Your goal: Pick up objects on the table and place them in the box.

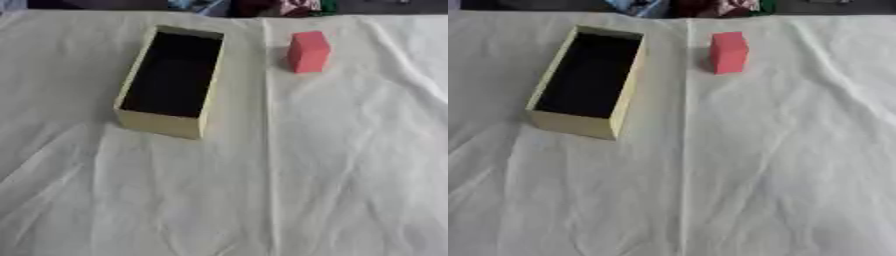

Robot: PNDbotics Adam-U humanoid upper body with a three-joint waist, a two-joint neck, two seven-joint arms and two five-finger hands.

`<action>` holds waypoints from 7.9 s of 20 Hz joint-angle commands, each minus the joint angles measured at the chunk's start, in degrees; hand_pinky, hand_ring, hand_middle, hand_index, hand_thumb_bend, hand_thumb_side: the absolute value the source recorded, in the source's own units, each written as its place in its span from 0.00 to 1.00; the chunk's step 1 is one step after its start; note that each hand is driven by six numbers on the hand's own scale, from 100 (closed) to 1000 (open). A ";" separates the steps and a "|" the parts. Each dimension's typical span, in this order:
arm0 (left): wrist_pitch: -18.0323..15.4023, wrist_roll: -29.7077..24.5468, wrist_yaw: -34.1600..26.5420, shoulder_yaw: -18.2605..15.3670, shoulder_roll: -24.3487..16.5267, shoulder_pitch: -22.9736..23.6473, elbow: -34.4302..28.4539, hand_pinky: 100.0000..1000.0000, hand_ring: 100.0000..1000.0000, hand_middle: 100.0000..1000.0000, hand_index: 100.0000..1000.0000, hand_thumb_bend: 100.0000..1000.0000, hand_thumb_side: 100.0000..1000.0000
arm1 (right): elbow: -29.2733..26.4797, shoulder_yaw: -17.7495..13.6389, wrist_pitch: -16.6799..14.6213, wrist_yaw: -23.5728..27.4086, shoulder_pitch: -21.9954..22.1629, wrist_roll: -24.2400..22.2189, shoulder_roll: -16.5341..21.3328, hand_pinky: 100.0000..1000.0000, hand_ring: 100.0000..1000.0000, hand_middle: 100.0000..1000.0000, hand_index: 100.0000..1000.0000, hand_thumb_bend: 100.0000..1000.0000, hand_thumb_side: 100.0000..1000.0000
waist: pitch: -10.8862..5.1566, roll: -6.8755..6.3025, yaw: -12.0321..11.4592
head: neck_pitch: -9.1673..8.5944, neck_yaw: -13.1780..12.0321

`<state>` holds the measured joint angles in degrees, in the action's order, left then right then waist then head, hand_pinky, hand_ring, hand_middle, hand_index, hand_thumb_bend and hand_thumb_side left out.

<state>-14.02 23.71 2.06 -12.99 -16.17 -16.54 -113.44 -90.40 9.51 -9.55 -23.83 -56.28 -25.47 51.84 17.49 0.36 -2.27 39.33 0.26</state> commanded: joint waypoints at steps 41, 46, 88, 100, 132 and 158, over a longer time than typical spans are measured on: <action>0.38 -1.98 -1.54 0.85 -0.24 -0.79 -1.15 0.53 0.49 0.48 0.65 0.00 0.01 | 48.45 -1.11 -20.15 -25.83 -19.67 -26.49 -23.53 0.85 0.83 0.97 1.00 0.35 0.09 | -0.37 0.64 -1.84 | -1.36 3.88; 0.40 -2.12 -1.58 0.89 -0.08 -0.96 -1.15 0.53 0.49 0.48 0.65 0.00 0.01 | 49.29 -1.43 -20.43 -25.59 -19.73 -26.49 -23.84 0.86 0.84 0.98 1.00 0.33 0.04 | 0.31 0.60 -2.12 | -1.99 4.08; 0.24 -3.21 -1.71 1.07 0.62 -1.87 -1.15 0.52 0.49 0.47 0.64 0.00 0.02 | 52.12 -5.43 -12.47 -38.76 -19.72 -21.93 -26.42 0.89 0.95 0.77 0.91 0.17 0.00 | 2.96 0.77 -3.79 | -3.99 6.30; 0.42 -3.52 -1.83 1.15 0.70 -1.89 -1.15 0.52 0.49 0.47 0.64 0.00 0.03 | 52.11 -5.76 -11.88 -37.98 -19.63 -17.78 -27.16 0.85 0.88 0.69 0.80 0.00 0.00 | 2.76 0.63 -3.81 | -3.77 6.46; 0.12 -4.55 -2.67 2.35 0.33 -2.40 -1.15 0.53 0.50 0.48 0.64 0.00 0.00 | 33.01 1.35 -9.11 -26.82 -22.37 -10.41 -37.34 0.77 0.74 0.50 0.65 0.00 0.00 | -1.63 0.68 -5.17 | -1.63 9.30; -0.69 -5.02 -3.05 2.62 0.80 -4.63 -1.15 0.53 0.50 0.48 0.64 0.00 0.00 | 41.54 1.03 -8.36 -31.06 -19.82 -9.81 -44.70 0.82 0.80 0.71 0.80 0.00 0.00 | 1.06 1.97 -8.04 | -2.43 11.50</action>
<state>-14.65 18.71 -0.91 -10.14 -15.03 -20.63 -113.44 -48.60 10.92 -17.72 -54.45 -75.06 -34.99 6.75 18.76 1.80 -10.23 37.17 11.73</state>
